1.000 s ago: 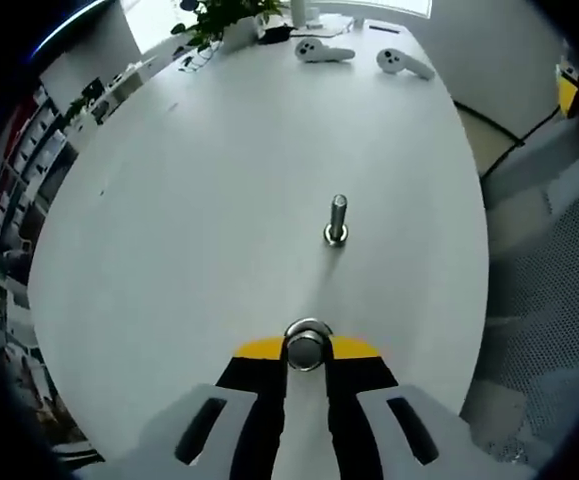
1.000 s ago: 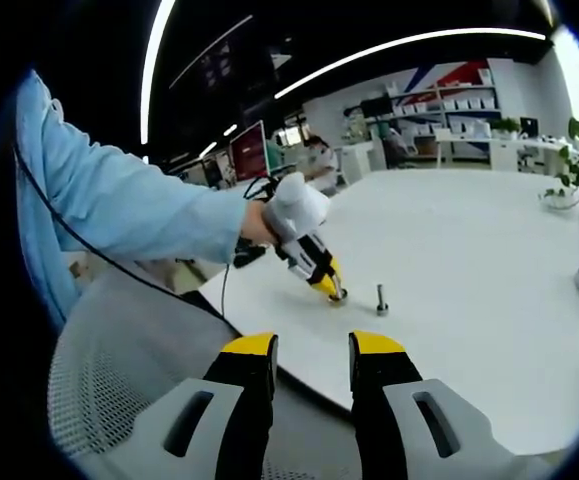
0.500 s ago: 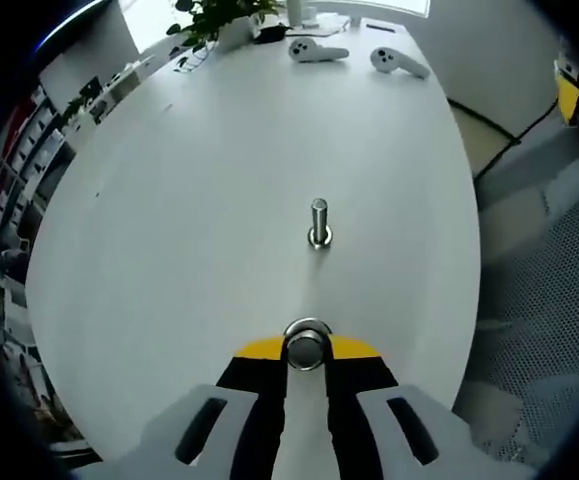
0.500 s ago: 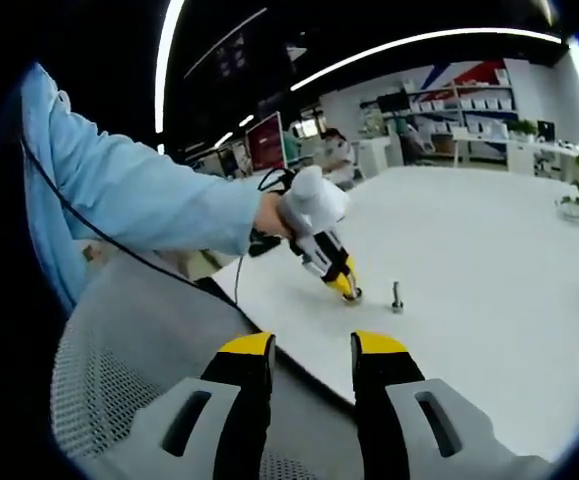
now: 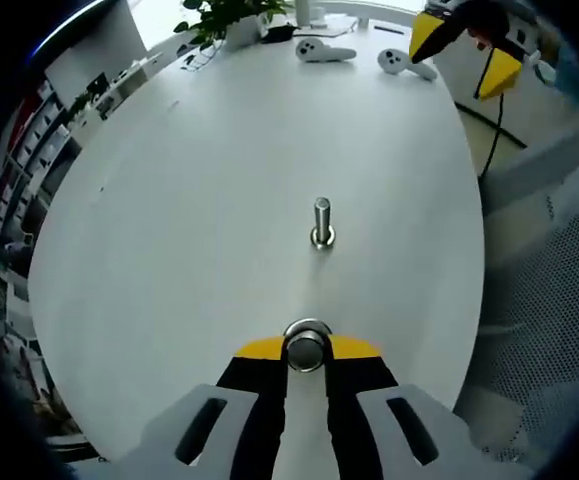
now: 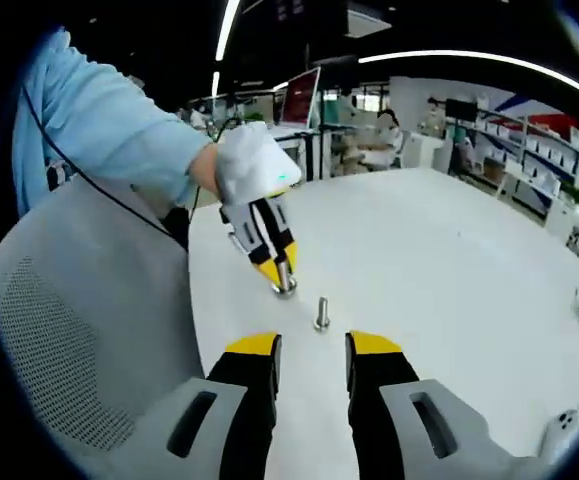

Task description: Place the washer onto the threaded stud by aligning its center hole with the stud, sliding it down to the base, and recovering from edge contact or off-axis alignment until the washer reaches the visible bottom stop.

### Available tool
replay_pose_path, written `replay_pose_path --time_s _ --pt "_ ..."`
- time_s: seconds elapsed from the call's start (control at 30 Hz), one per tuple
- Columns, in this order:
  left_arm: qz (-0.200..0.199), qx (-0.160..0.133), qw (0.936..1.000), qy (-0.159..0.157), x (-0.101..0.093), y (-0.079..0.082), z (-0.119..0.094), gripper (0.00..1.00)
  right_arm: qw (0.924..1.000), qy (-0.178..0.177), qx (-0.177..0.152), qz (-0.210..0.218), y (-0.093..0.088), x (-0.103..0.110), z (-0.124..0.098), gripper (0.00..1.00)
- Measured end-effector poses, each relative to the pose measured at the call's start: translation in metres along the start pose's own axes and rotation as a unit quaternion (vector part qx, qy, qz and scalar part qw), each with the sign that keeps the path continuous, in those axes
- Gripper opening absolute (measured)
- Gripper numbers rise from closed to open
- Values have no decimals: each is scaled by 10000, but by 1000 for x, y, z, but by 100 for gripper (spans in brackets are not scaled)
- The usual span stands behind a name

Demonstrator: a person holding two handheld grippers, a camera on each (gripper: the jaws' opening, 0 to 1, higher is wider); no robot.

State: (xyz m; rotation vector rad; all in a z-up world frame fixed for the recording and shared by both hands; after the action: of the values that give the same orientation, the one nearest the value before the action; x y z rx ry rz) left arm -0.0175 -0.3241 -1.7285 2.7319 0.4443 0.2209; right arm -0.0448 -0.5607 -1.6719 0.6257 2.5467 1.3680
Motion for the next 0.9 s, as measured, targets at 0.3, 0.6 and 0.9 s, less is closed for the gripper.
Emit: replay_pose_path --time_s 0.3,0.6,0.9 --pt "-273 -18 9996 53 1 -1 0 11 9970 313 703 -111 -9 -10 83 25" --pt "-450 -112 9987 199 -3 -3 0 11 9973 355 571 -295 -5 -7 110 19" --pt "-423 -122 9988 206 -6 -2 0 11 9977 316 592 22 -11 -10 108 9"
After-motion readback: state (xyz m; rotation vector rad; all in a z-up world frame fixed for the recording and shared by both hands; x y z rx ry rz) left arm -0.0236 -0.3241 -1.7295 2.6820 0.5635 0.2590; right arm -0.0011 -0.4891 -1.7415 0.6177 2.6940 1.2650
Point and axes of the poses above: the point that each gripper's makers call its tool centre point, and the gripper's own axes: z roughly forward along the fingers, x roughly to its left, y roughly out of its top, the point moved 10 cm from there along -z, roughly backward along the fingers, and after that the axes turned 3 degrees about z, right-handed, at the moved point
